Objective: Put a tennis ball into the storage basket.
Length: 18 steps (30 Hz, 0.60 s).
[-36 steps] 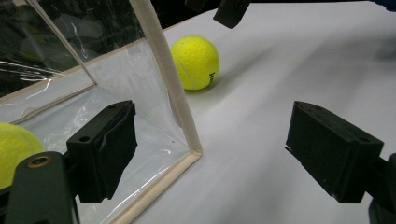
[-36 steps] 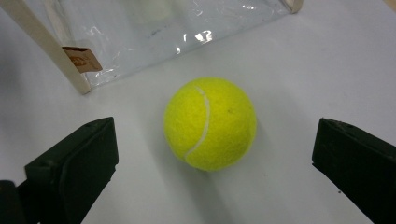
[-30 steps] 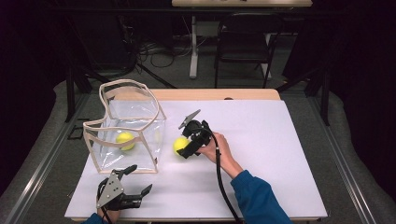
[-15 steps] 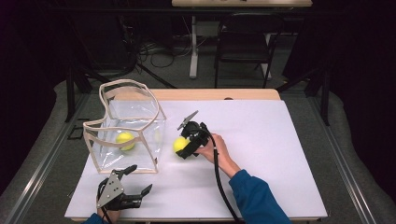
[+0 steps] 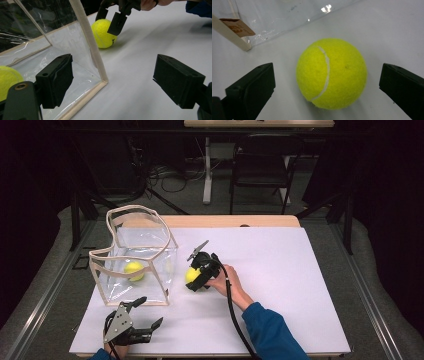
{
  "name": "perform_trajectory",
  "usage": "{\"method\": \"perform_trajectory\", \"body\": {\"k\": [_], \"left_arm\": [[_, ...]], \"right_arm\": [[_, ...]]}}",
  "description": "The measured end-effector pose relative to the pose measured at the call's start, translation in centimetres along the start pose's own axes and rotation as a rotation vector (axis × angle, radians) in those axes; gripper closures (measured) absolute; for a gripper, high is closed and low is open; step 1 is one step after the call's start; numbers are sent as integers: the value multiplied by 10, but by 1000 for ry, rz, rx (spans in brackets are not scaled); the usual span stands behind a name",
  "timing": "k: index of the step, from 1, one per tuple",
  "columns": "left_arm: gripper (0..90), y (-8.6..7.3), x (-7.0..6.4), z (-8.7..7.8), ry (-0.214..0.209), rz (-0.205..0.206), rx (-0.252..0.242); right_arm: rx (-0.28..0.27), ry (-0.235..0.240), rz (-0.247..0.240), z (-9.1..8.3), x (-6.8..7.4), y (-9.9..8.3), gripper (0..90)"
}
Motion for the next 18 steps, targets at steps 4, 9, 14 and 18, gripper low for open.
{"method": "perform_trajectory", "body": {"k": [4, 9, 14, 18], "left_arm": [[160, 0, 0, 0, -2, 1, 1], [161, 0, 0, 0, -2, -2, 0], [161, 0, 0, 0, -3, -2, 1], [160, 0, 0, 0, -3, -3, -1]], "right_arm": [[-3, 5, 8, 3, 0, -1, 0], [4, 13, 13, 7, 1, -2, 0], [8, 18, 18, 10, 2, -2, 19], [7, 14, 23, 12, 1, -2, 70]]}}
Point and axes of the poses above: each handheld gripper's, and its own axes: z roughly forward along the jaws, y roughly out of its top, x roughly to its left, the point moved 9 cm from there along z, roughly forward along the jaws, and after that the axes turned 3 degrees about -y, right-handed, at the moved point
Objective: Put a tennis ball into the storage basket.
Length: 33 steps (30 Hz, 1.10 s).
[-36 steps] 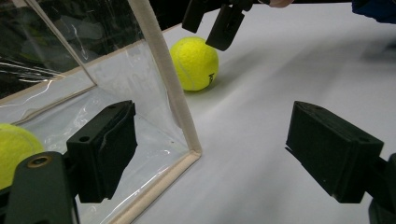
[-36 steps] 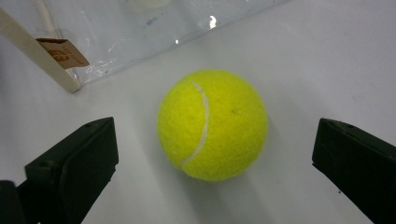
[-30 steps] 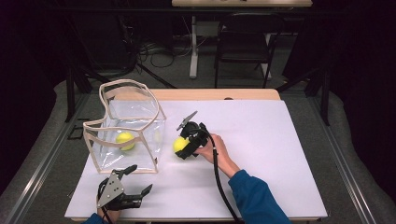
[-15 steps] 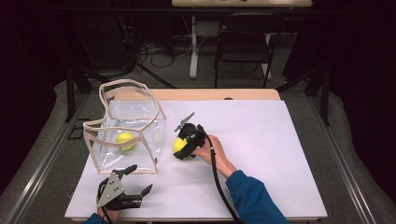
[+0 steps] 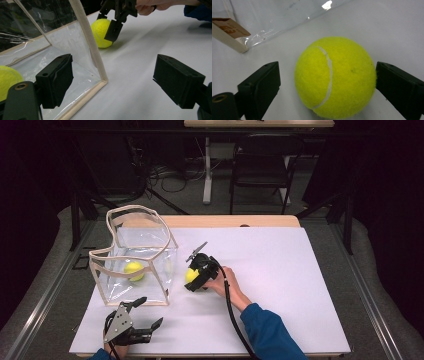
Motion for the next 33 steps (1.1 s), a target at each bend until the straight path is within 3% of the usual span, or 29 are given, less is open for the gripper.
{"method": "perform_trajectory", "body": {"k": [6, 10, 33], "left_arm": [[161, 0, 0, 1, -1, 1, 3], [160, 0, 0, 0, -3, 1, 2], [160, -1, 0, 1, -6, -1, 7]], "right_arm": [[22, 5, 16, 6, -2, -3, 159], [22, -16, 23, 8, -4, -4, 239], [-27, -17, 24, -4, -3, -1, 254]]}}
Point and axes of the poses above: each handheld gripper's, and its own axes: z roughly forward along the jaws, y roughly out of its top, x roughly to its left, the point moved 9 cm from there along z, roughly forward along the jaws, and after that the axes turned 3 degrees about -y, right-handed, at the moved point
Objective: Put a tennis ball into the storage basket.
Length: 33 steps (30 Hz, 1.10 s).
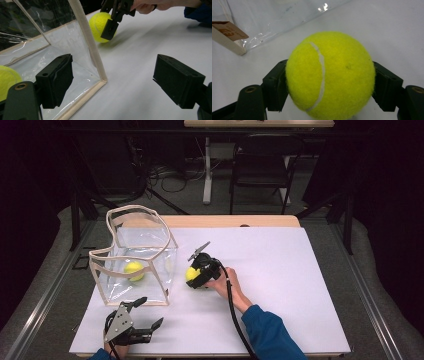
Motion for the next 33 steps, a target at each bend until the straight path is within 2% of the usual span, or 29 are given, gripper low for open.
{"method": "perform_trajectory", "body": {"k": [7, 33], "left_arm": [[161, 0, 0, 1, 1, -2, 0], [160, 0, 0, 1, 0, -1, 3]], "right_arm": [[-10, -8, 10, -6, -3, -1, 254], [-43, -41, -17, -29, -4, 2, 256]]}}
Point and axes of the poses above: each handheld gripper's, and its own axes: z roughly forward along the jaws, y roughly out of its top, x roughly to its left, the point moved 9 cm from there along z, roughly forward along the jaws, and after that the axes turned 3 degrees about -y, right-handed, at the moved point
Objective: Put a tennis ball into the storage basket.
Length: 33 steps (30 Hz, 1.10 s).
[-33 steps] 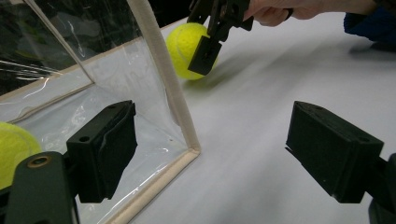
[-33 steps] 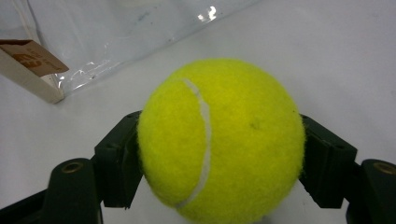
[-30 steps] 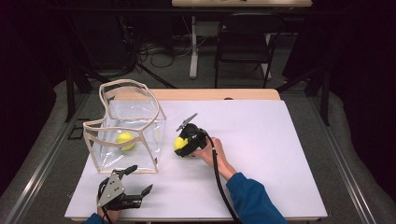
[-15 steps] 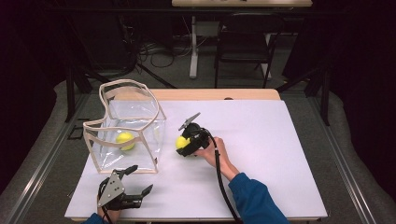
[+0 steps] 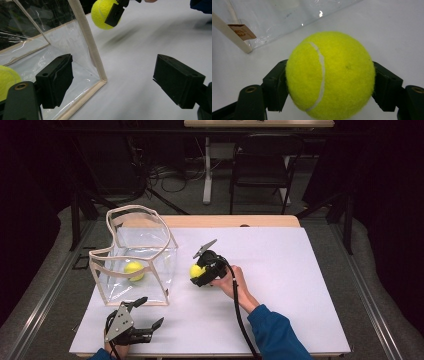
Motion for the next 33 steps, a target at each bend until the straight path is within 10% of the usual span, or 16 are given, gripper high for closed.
{"method": "perform_trajectory", "body": {"k": [33], "left_arm": [[160, 0, 0, 0, 0, 0, 1]], "right_arm": [[-69, -28, 0, -30, -8, 19, 257]]}}
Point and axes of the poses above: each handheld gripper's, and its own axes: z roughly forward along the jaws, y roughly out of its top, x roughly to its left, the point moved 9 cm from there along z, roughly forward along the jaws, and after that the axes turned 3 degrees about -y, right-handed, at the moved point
